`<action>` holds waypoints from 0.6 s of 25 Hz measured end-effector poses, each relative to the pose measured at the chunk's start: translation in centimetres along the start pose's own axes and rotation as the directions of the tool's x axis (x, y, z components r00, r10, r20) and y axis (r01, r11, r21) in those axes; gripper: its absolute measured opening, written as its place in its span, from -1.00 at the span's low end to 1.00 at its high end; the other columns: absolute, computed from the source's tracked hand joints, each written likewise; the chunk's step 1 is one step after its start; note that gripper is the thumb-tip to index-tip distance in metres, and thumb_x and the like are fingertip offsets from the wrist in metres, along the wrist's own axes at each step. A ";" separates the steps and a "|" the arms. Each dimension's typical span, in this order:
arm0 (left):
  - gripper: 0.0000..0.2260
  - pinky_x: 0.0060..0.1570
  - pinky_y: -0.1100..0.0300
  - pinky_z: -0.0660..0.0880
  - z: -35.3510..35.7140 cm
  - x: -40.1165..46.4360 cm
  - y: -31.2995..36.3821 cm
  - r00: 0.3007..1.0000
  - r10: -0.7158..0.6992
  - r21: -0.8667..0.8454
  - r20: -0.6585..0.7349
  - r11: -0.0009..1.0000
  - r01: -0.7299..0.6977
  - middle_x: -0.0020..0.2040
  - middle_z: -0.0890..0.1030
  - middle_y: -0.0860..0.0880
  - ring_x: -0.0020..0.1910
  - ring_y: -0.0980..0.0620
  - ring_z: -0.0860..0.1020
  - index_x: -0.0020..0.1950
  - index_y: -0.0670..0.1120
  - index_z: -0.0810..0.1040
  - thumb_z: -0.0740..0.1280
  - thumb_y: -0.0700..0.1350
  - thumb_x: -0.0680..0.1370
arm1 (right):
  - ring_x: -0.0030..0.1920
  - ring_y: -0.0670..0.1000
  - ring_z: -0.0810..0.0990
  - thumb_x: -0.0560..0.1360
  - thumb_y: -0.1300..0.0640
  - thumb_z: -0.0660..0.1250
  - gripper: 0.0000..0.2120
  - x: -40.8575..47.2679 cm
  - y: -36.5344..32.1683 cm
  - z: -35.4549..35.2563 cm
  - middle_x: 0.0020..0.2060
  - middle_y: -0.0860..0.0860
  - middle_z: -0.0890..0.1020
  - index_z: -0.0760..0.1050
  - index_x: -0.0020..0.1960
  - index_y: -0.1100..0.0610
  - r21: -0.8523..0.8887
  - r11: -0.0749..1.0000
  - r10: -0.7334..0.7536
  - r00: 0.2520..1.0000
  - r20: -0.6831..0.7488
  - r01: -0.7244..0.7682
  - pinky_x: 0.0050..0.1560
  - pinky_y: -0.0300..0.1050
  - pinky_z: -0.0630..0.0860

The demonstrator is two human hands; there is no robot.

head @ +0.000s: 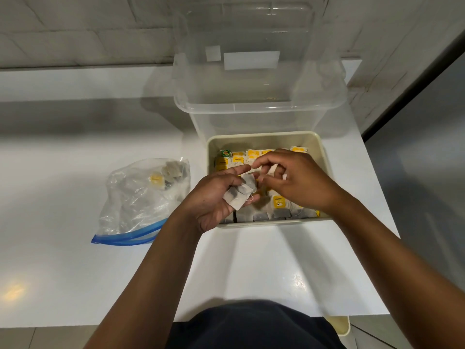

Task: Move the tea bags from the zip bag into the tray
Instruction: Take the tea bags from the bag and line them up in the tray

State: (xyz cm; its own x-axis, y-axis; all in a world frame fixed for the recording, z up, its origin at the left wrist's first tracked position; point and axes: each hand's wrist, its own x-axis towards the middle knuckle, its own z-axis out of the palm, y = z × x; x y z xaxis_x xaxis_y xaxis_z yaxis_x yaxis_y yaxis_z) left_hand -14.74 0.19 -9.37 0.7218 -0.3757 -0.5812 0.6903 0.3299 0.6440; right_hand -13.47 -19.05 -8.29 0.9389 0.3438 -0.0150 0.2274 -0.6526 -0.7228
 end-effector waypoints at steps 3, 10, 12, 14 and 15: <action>-0.70 0.18 -0.02 0.51 0.5 -0.5 0.1 1.000 0.019 -0.042 0.017 0.999 -0.018 0.14 0.59 -0.19 0.06 -0.10 0.57 0.24 -0.21 0.54 0.09 -0.31 0.62 | -0.18 -0.29 0.46 0.42 0.06 0.50 -0.61 -0.4 -1.3 0.8 -0.08 -0.18 0.49 0.56 0.22 -0.12 -0.114 0.984 -0.131 0.988 0.081 0.140 -0.13 -0.43 0.35; -0.66 0.21 0.02 0.44 0.3 0.5 0.2 0.999 -0.034 -0.303 -0.005 0.952 0.031 0.09 0.54 -0.21 0.02 -0.11 0.53 0.31 -0.23 0.46 0.14 -0.10 0.62 | 0.07 0.02 0.51 0.45 0.02 0.43 -0.71 -1.6 -1.8 3.1 0.06 -0.05 0.53 0.56 0.16 0.00 -0.394 0.851 -0.342 0.936 0.083 0.346 -0.05 -0.02 0.54; -0.60 0.18 0.03 0.46 0.0 0.6 0.1 0.999 -0.029 -0.295 -0.046 0.955 0.014 0.15 0.53 -0.23 0.04 -0.11 0.53 0.37 -0.27 0.46 0.17 -0.07 0.63 | -0.05 0.04 0.55 0.49 0.12 0.41 -0.87 -1.6 -1.5 3.3 -0.05 -0.02 0.59 0.61 0.04 0.07 -0.332 0.862 -0.394 0.918 0.036 0.383 -0.07 -0.09 0.51; -0.64 0.05 0.06 0.58 0.0 0.5 0.1 0.994 0.039 -0.230 -0.104 0.971 -0.063 0.11 0.59 -0.22 0.02 -0.11 0.59 0.36 -0.29 0.50 0.25 -0.13 0.62 | -0.16 -0.05 0.57 0.50 0.17 0.42 -0.97 -1.6 -1.6 2.5 -0.16 -0.07 0.62 0.61 -0.06 0.07 -0.125 0.950 -0.297 0.951 -0.089 0.285 -0.12 -0.23 0.46; -0.69 0.03 0.08 0.62 0.0 0.4 0.1 0.985 0.101 -0.150 -0.143 0.981 -0.122 0.10 0.62 -0.21 0.02 -0.11 0.63 0.32 -0.28 0.52 0.28 -0.18 0.61 | -0.20 -0.10 0.57 0.50 0.16 0.43 -0.97 -1.6 -1.6 1.8 -0.20 -0.10 0.63 0.60 -0.08 0.06 0.001 0.982 -0.188 0.973 -0.137 0.190 -0.13 -0.30 0.44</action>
State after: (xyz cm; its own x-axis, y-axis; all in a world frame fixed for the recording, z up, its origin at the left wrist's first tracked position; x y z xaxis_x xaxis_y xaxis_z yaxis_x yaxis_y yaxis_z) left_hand -14.37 0.09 -9.52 0.7874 -0.2126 -0.5786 0.5965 0.4998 0.6280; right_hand -15.79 -17.37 -8.34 0.9056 0.3650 0.2159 0.4016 -0.5747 -0.7131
